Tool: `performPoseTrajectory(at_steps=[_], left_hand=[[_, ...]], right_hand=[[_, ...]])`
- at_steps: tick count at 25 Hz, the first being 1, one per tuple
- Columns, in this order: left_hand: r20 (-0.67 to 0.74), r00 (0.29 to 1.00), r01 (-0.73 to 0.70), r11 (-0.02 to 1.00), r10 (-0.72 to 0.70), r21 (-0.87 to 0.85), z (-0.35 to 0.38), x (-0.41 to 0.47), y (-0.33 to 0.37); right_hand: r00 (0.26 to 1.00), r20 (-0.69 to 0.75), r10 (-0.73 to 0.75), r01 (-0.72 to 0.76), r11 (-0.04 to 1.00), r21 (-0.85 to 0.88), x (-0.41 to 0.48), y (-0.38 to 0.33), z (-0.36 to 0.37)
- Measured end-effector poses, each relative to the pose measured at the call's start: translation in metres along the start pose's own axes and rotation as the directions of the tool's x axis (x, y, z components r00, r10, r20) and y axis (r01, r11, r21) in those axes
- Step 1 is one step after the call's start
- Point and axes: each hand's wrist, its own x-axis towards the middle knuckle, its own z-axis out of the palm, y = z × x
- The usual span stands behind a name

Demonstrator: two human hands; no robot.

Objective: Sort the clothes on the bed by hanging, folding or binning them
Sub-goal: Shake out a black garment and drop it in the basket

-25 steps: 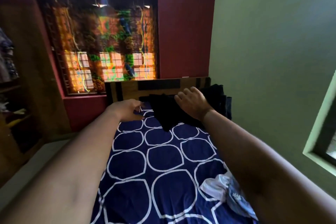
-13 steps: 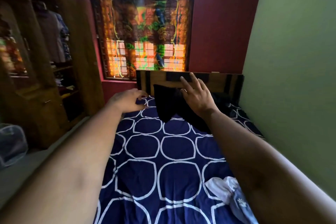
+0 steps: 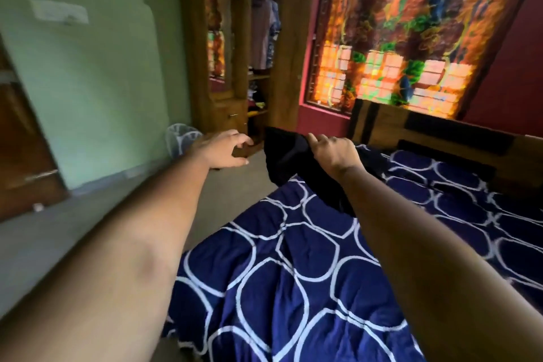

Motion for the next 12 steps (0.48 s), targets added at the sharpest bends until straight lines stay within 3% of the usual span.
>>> performPoseTrajectory(at_steps=[3,7,9,12], left_hand=[[0.058,0.984,0.165,0.986,-0.166,0.023,-0.018,-0.052,-0.061],[0.198,0.913,0.338,0.933,-0.357,0.122,-0.036,-0.118,-0.135],[0.268,0.85,0.42,0.891,-0.453,0.174,-0.044,-0.154,-0.178],[0.265,0.79,0.534,0.833,-0.553,0.146,-0.06,-0.208,-0.247]], right_hand=[[0.989,0.118,-0.092,0.073,0.985,0.156,0.044,-0.07,-0.012],[0.934,0.313,-0.174,0.049,0.928,0.369,0.103,-0.163,-0.023],[0.901,0.355,-0.248,0.098,0.916,0.39,0.133,-0.218,-0.027],[0.853,0.382,-0.355,0.208,0.903,0.375,0.177,-0.306,-0.035]])
